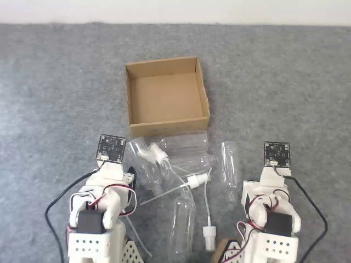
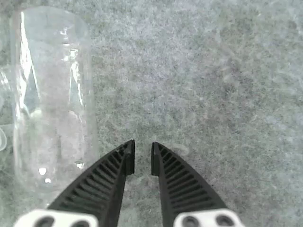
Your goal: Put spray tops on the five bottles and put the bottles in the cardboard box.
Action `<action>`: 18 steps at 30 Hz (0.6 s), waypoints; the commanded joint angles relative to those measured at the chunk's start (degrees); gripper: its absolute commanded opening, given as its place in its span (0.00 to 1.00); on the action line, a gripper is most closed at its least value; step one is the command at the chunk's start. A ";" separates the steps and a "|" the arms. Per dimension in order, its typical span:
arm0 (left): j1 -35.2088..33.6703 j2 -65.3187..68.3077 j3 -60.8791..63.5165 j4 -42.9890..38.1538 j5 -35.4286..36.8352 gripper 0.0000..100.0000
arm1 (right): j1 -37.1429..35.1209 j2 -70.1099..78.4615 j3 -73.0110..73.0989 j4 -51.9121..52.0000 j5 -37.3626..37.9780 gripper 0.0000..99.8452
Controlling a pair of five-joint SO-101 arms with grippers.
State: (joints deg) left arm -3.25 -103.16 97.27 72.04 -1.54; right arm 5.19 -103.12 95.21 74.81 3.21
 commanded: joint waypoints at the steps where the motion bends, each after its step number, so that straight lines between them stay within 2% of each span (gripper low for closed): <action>1: 0.00 -1.05 -0.75 0.18 -0.26 0.12 | 0.48 -0.84 1.23 0.22 0.44 0.04; 10: 0.00 -1.05 -0.75 0.18 -0.26 0.12 | 9.19 -0.92 -11.43 0.04 0.53 0.04; 18: 0.00 -1.05 -0.75 0.18 -0.26 0.12 | 9.10 -0.84 -22.59 0.22 0.53 0.03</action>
State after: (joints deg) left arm -3.25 -103.16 97.27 72.04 -1.54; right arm 13.54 -103.21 80.53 74.81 3.21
